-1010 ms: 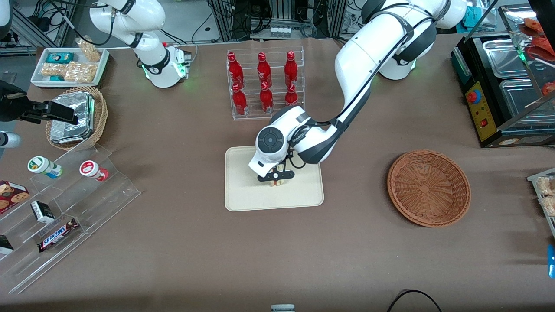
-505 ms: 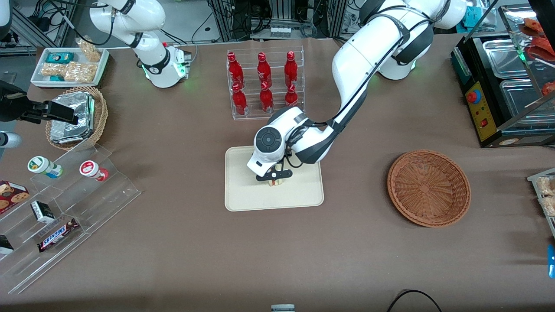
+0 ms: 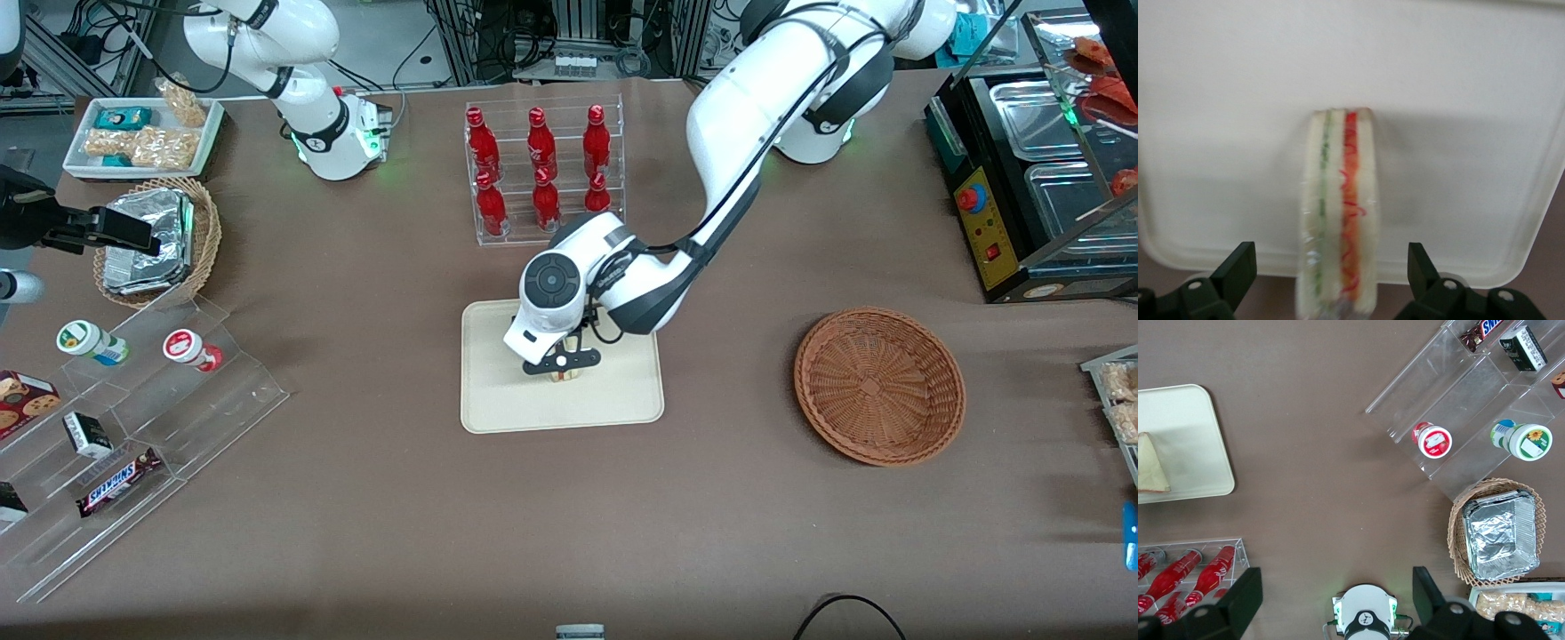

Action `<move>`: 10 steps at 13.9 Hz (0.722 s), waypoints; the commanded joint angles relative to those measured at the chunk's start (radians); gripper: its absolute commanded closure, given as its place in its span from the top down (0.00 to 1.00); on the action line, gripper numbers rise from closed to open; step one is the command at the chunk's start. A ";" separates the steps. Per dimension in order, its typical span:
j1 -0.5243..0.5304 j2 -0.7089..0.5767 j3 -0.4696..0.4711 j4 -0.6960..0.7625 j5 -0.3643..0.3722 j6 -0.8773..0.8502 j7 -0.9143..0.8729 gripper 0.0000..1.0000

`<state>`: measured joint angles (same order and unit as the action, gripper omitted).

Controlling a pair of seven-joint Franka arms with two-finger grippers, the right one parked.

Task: Place sandwich from basket to tray
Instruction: 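Open the left gripper and release the sandwich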

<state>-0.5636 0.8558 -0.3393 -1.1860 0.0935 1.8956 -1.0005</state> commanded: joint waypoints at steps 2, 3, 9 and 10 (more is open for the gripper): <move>0.082 -0.179 0.002 -0.026 -0.003 -0.186 -0.007 1.00; 0.112 -0.225 0.002 -0.032 -0.003 -0.234 -0.006 1.00; 0.342 -0.466 0.002 -0.110 -0.001 -0.516 0.164 1.00; 0.396 -0.503 0.002 -0.112 0.000 -0.568 0.233 1.00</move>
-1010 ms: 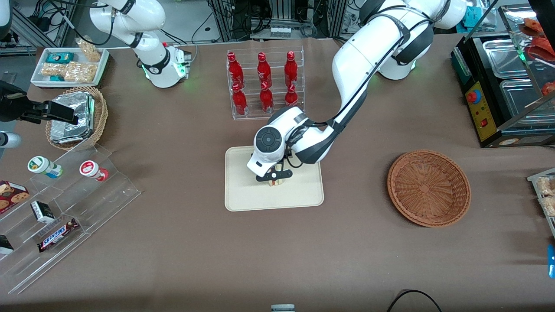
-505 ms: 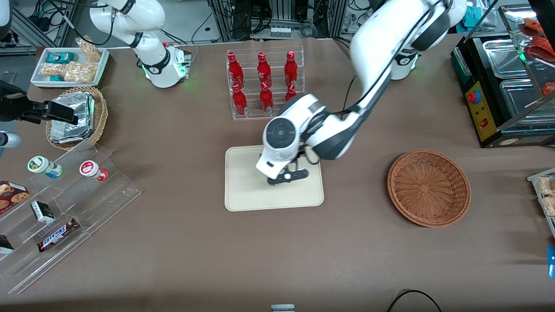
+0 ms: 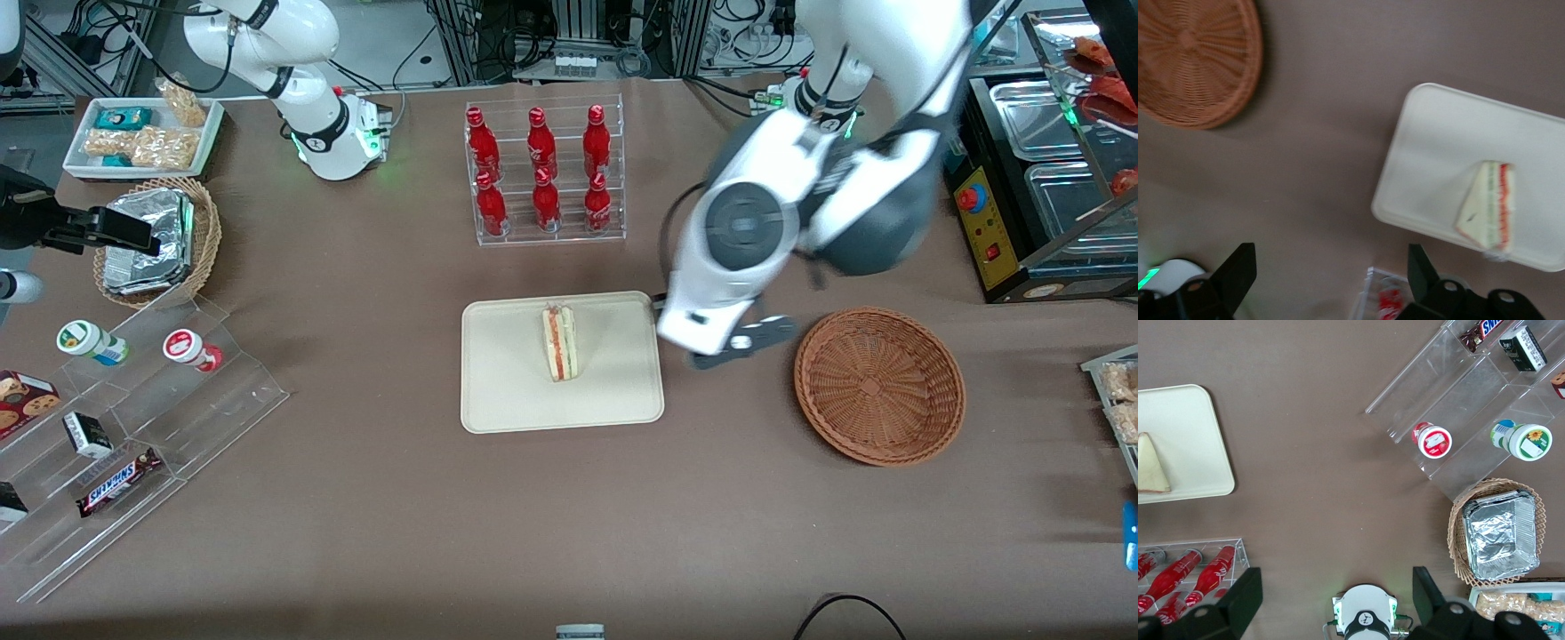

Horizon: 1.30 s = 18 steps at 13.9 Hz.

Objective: Place sandwich from basket to tray

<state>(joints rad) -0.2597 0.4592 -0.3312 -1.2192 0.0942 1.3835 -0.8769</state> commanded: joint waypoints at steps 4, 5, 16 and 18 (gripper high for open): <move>0.264 -0.212 -0.003 -0.077 0.016 -0.202 0.335 1.00; 0.295 -0.232 -0.005 -0.077 0.025 -0.230 0.366 1.00; 0.367 -0.350 0.100 -0.080 -0.123 -0.323 0.546 1.00; 0.376 -0.347 0.101 -0.074 -0.136 -0.314 0.550 1.00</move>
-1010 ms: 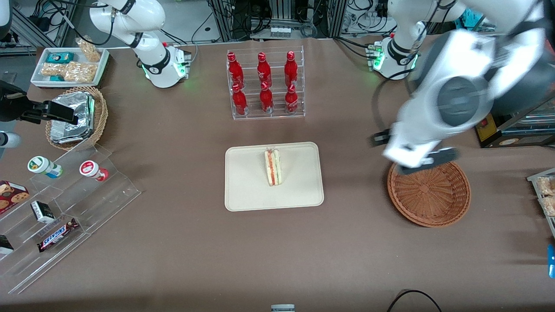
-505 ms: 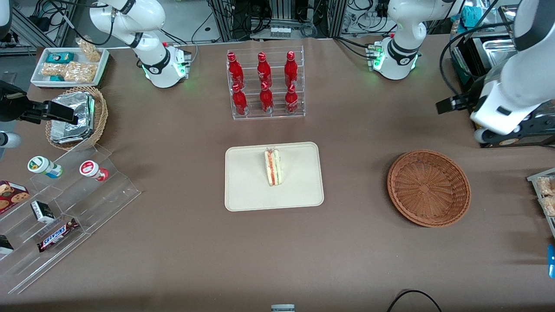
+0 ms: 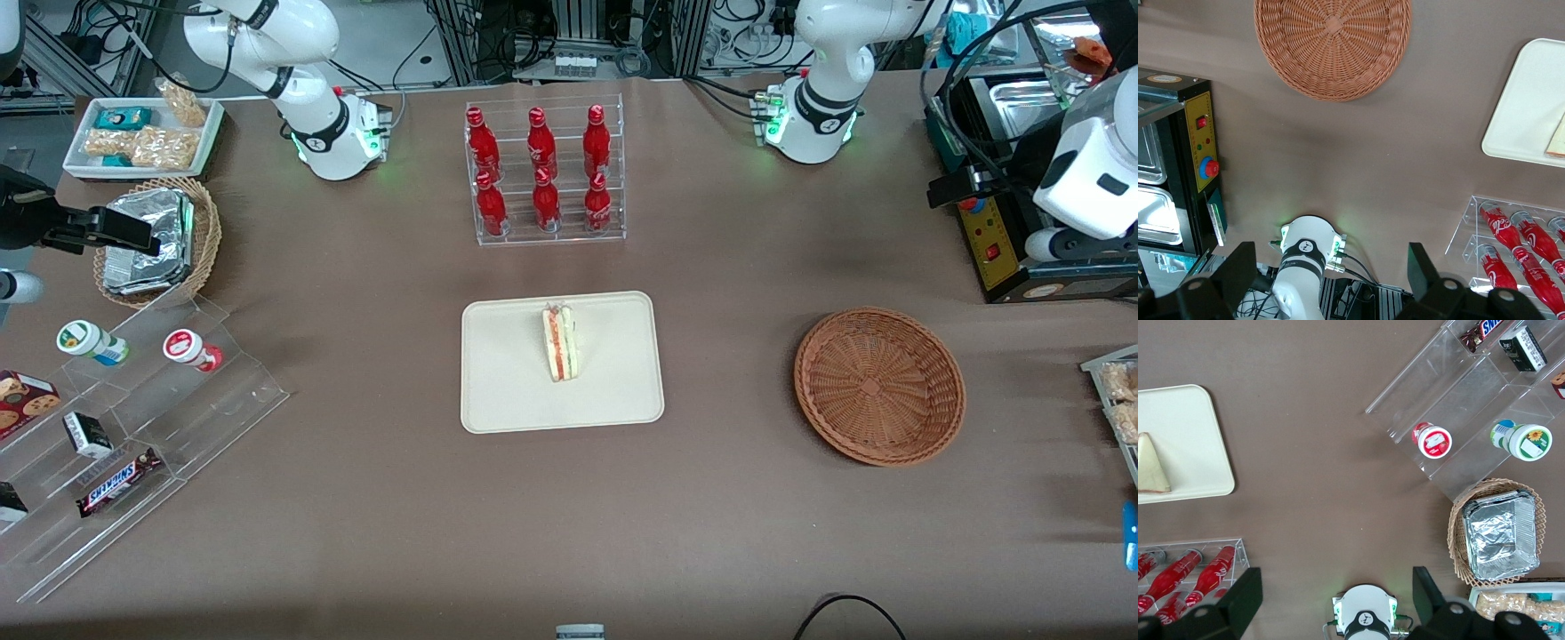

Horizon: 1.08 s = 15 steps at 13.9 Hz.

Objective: Place sandwich from basket to tray

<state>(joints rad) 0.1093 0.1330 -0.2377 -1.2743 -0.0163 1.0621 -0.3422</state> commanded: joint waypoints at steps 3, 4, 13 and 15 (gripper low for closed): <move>-0.007 -0.049 0.006 -0.037 0.007 0.018 0.012 1.00; -0.011 -0.055 0.006 -0.042 0.019 0.019 0.014 1.00; -0.053 -0.219 0.001 -0.260 0.109 0.229 0.022 1.00; -0.045 -0.220 0.003 -0.258 0.076 0.230 0.023 1.00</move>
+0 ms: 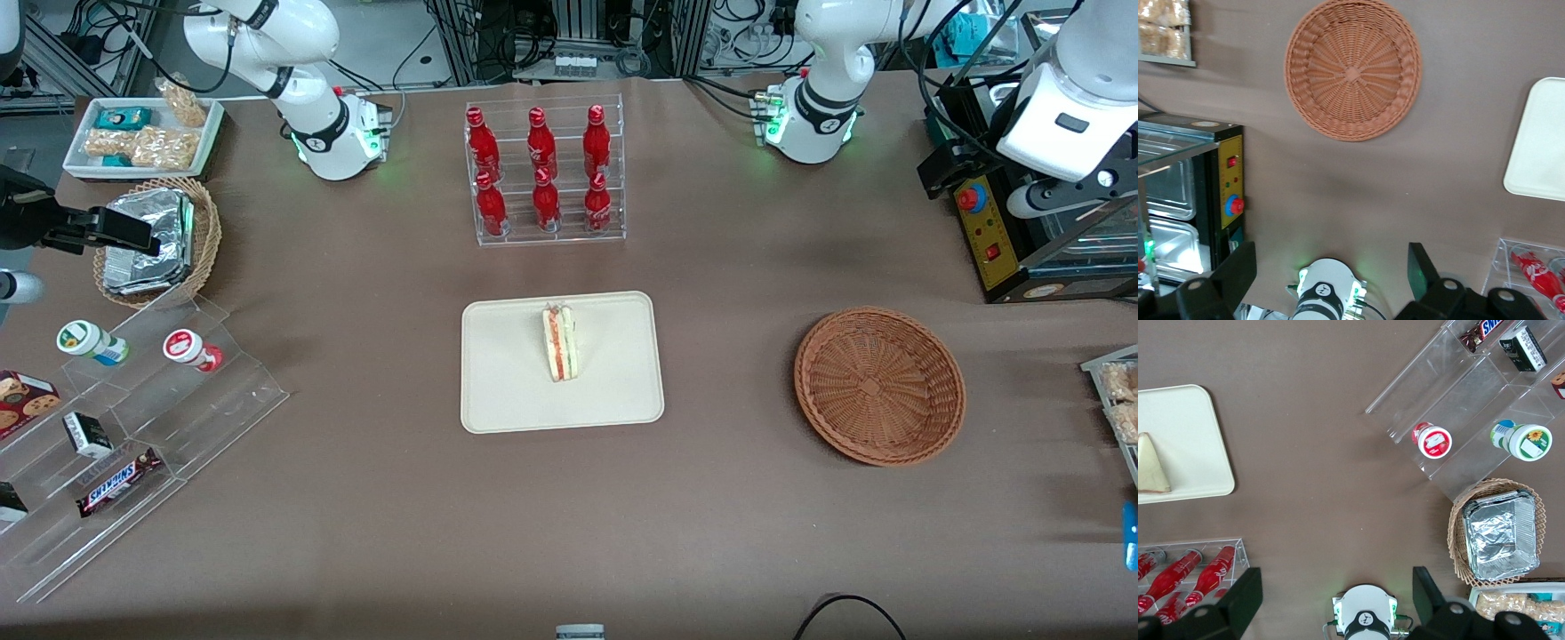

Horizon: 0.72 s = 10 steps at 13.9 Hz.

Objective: Place sandwich from basket to tray

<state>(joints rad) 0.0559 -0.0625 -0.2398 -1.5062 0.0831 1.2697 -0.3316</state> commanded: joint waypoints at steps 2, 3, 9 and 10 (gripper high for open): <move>0.009 -0.020 0.005 -0.023 -0.023 0.020 0.010 1.00; 0.007 -0.013 0.005 -0.006 -0.023 0.011 0.005 1.00; 0.005 0.007 0.005 0.011 -0.023 0.016 0.008 1.00; 0.004 0.009 0.005 0.006 -0.023 0.016 0.005 1.00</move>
<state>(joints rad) 0.0589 -0.0584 -0.2345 -1.5072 0.0718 1.2801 -0.3316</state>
